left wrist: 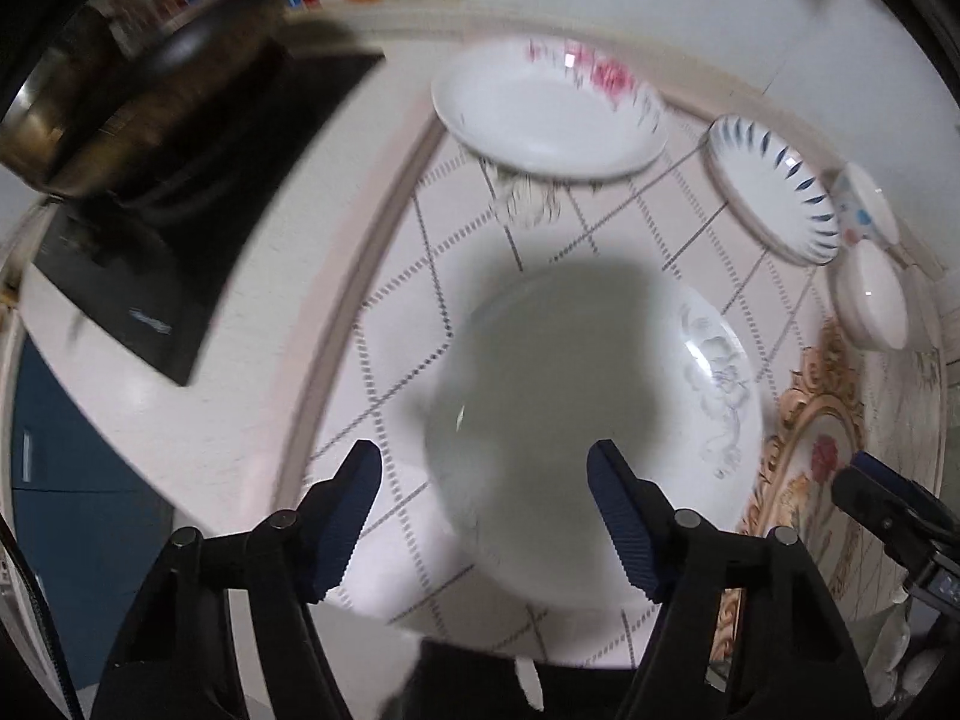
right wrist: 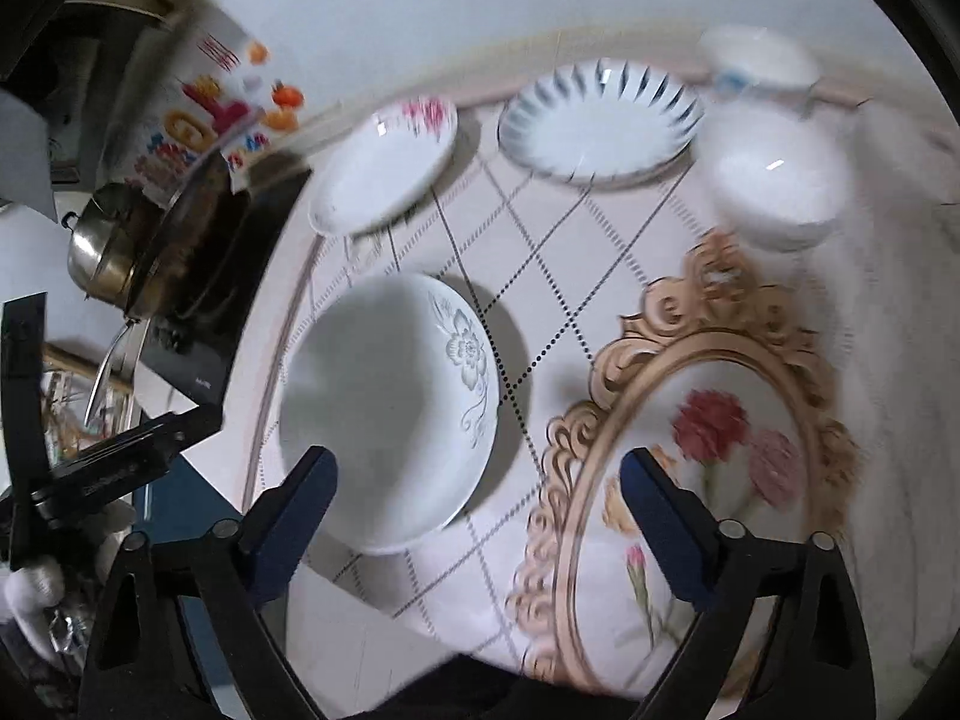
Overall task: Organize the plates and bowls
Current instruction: 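Grasp the rim of the grey-flowered white plate with both grippers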
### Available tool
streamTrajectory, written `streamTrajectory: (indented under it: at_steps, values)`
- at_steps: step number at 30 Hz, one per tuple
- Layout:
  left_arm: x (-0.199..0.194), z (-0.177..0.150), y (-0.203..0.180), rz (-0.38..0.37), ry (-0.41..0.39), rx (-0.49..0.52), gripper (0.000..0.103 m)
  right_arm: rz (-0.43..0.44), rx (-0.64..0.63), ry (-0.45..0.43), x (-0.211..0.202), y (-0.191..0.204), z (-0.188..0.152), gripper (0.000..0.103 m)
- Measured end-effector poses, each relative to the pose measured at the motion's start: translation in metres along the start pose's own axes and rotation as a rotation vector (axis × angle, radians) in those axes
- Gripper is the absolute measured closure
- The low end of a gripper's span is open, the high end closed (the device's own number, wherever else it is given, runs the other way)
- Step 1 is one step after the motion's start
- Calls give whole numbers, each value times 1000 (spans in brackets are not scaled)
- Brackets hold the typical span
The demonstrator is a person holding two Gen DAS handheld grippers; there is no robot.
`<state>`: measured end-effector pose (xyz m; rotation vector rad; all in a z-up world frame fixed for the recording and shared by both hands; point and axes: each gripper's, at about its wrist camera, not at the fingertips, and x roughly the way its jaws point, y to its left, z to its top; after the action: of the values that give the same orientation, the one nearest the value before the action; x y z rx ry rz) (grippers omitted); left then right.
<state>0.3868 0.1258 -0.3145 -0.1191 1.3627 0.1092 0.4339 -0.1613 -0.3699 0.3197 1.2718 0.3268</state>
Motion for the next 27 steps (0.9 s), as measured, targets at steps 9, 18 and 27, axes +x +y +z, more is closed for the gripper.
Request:
streamTrajectory:
  at_steps: [9, 18, 27]
  values:
    - [57, 21, 2, -85, 118, -23, 66, 171, 38, 174, 94, -15, 31, 45]
    - [64, 21, 5, -167, 147, -17, 85, 218, 94, 224, 126, -12, 30, 80]
    - [24, 26, 46, -269, 78, -44, 65, 234, 119, 269, 123, -16, 30, 78]
